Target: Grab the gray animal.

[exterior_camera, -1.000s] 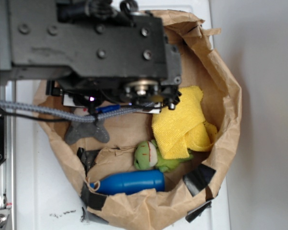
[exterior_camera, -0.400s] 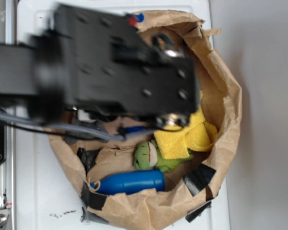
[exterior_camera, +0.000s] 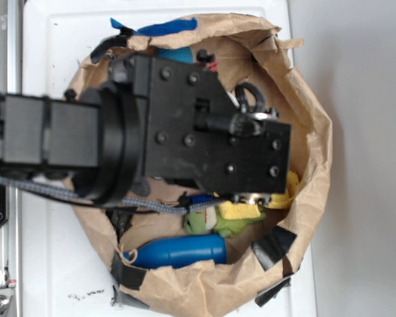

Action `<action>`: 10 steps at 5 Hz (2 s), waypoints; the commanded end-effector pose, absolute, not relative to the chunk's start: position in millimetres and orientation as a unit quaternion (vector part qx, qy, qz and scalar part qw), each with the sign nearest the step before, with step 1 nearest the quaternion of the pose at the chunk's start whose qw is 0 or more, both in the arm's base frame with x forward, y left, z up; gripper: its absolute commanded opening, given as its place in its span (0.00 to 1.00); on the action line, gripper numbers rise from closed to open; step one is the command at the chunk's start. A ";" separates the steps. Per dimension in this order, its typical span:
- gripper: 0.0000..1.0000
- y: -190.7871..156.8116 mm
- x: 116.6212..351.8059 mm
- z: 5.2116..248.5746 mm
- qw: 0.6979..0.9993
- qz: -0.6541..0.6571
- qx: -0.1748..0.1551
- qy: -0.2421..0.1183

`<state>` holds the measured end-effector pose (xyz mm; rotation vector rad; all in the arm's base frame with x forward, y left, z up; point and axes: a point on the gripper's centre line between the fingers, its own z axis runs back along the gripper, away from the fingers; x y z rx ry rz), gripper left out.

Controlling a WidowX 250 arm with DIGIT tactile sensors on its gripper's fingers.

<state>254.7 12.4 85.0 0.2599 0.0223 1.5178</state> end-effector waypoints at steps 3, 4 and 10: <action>1.00 21.1 215.6 92.2 0.724 0.677 0.128 0.017; 1.00 21.7 211.9 91.0 0.724 0.676 0.134 0.023; 1.00 25.8 208.0 48.2 0.757 0.649 0.079 -0.007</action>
